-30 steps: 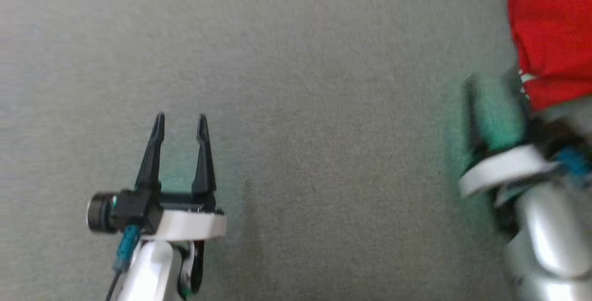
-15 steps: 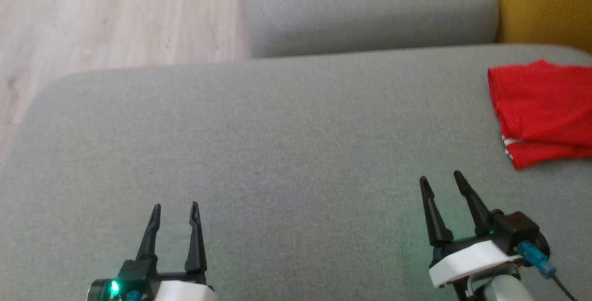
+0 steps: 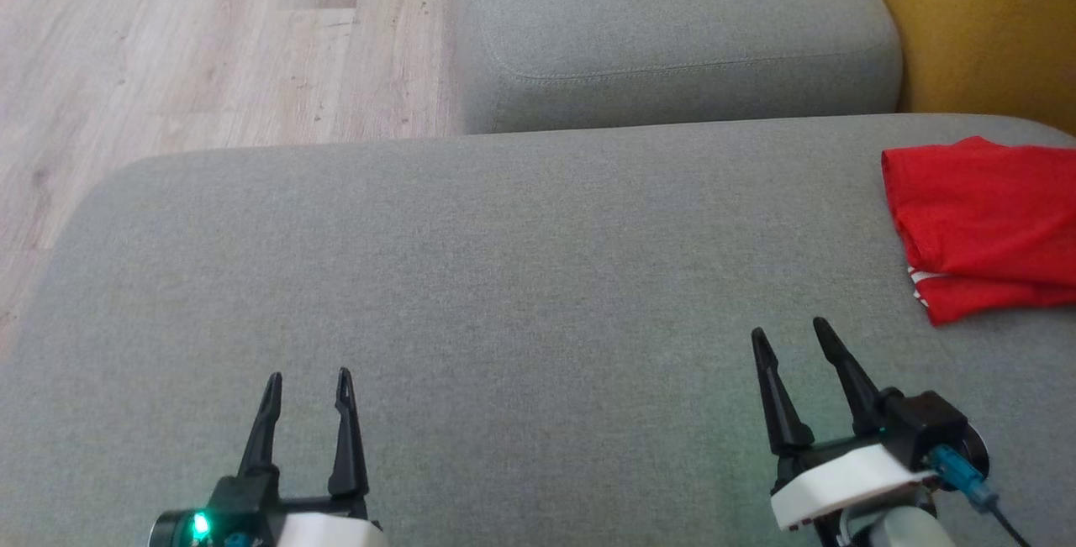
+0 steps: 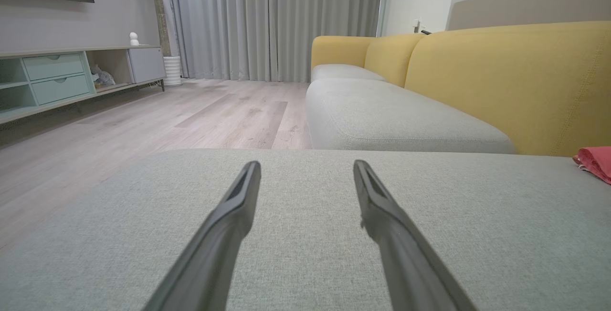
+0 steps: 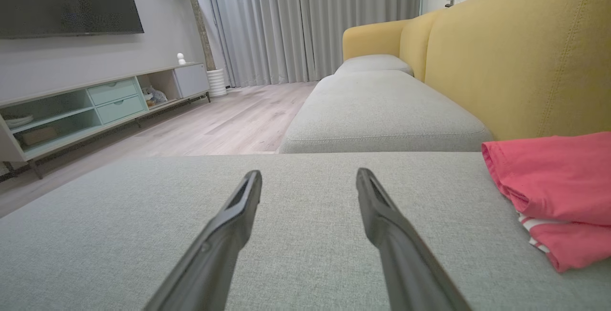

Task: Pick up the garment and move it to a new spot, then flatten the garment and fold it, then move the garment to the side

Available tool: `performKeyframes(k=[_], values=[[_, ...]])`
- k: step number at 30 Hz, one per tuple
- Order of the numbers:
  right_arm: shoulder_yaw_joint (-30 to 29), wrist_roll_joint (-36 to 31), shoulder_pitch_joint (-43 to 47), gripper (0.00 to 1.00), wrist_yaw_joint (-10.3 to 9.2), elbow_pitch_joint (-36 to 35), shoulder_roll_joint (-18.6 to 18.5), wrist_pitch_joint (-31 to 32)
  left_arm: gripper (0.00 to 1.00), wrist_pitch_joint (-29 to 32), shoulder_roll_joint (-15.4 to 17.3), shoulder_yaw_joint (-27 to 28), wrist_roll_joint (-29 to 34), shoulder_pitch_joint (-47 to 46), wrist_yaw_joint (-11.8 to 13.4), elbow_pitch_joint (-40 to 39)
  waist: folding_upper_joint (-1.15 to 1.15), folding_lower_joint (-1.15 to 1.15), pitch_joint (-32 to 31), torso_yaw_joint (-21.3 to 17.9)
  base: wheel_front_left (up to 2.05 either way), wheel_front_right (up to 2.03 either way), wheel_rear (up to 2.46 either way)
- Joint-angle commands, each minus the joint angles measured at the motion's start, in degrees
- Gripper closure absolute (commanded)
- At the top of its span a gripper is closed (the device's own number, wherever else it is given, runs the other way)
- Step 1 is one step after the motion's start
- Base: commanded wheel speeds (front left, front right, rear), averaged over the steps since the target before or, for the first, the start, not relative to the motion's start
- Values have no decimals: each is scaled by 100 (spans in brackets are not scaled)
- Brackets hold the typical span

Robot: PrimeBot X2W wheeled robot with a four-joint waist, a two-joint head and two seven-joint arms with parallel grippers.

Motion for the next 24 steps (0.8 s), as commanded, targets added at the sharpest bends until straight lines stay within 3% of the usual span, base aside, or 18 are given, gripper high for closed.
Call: performKeyframes(k=[1,4,5,24], values=[[112,-44,-139,0,-5,-173,28,-62,0,-30,-7,207,52,-147,5,-168,0,0,5,-3,0,0,0],[108,-52,-141,0,-5,-176,33,-62,0,-30,-7,190,130,-138,4,-132,0,0,9,-8,0,0,0],[-4,-24,39,100,0,6,19,0,100,0,0,-3,114,1,1,36,0,0,9,-9,0,0,0],[-124,1140,-27,100,-1,69,-30,217,100,280,-1,193,-990,-127,-170,168,0,0,57,-41,0,0,0]])
